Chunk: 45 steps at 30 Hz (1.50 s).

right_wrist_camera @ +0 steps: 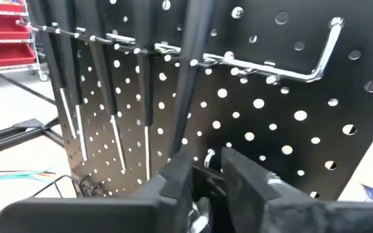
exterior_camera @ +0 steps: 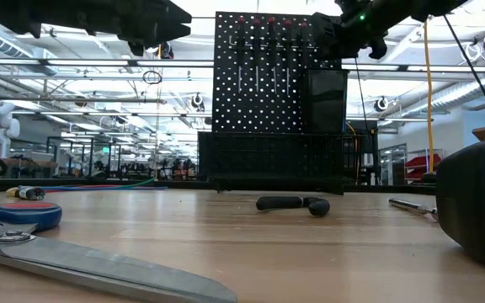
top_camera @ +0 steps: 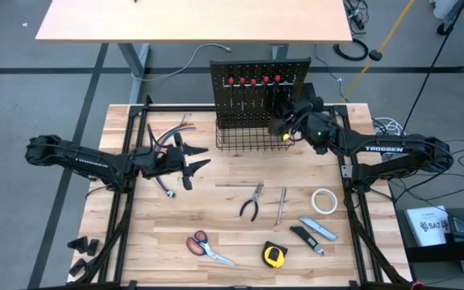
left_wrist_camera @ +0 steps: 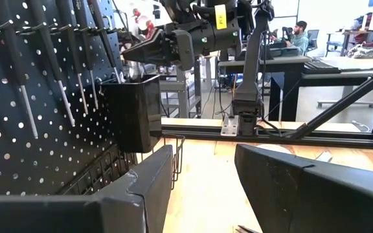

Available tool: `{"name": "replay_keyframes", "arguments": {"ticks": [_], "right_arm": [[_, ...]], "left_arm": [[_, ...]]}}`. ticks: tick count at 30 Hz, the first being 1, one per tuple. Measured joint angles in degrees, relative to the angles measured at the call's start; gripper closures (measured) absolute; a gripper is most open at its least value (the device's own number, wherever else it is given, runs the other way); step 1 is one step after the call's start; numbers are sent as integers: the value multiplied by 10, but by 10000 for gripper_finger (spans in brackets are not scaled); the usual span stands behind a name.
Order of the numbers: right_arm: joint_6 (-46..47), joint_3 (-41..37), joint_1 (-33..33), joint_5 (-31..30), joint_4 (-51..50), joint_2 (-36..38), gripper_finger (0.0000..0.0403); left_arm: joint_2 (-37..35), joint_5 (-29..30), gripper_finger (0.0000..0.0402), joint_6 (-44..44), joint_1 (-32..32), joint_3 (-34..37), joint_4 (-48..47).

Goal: Hang tools onto peg board
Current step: Put the wrench into the black bin on the pegboard, then put the telescopic into the black bin on the pegboard

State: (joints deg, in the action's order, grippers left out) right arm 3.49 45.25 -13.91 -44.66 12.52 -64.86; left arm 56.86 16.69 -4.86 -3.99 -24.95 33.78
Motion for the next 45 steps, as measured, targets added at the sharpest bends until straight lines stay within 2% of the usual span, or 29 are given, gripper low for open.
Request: {"name": "replay_keyframes", "arguments": {"ticks": [7,12,15,18,24,27,29,32,36,40,45], "right_arm": [[2,0,1,0,-8,3,256],[2,0,9,-1,-9,27,232],[2,0,28,9,-9,55,228],[13,0,51,70,-24,84,228],[119,0,93,259,-126,99,233],[189,0,117,324,-211,79,233],[240,0,140,340,-271,56,233],[283,0,176,344,-338,13,233],[270,0,219,344,-379,-53,234],[241,0,245,346,-355,-118,234],[137,0,263,374,-324,-194,234]], "left_arm": [[0,0,226,0,0,0,-3],[0,0,226,0,0,0,-4],[0,-23,226,0,0,0,-4],[0,-74,226,0,0,0,-4],[0,-222,226,0,0,0,-4],[0,-282,226,1,0,0,-4],[0,-304,226,1,-2,0,-7],[0,-308,226,1,-3,0,-25],[0,-308,226,1,-3,0,-45],[0,-308,226,1,-3,0,-45],[0,-308,226,1,-3,0,-48]]}}
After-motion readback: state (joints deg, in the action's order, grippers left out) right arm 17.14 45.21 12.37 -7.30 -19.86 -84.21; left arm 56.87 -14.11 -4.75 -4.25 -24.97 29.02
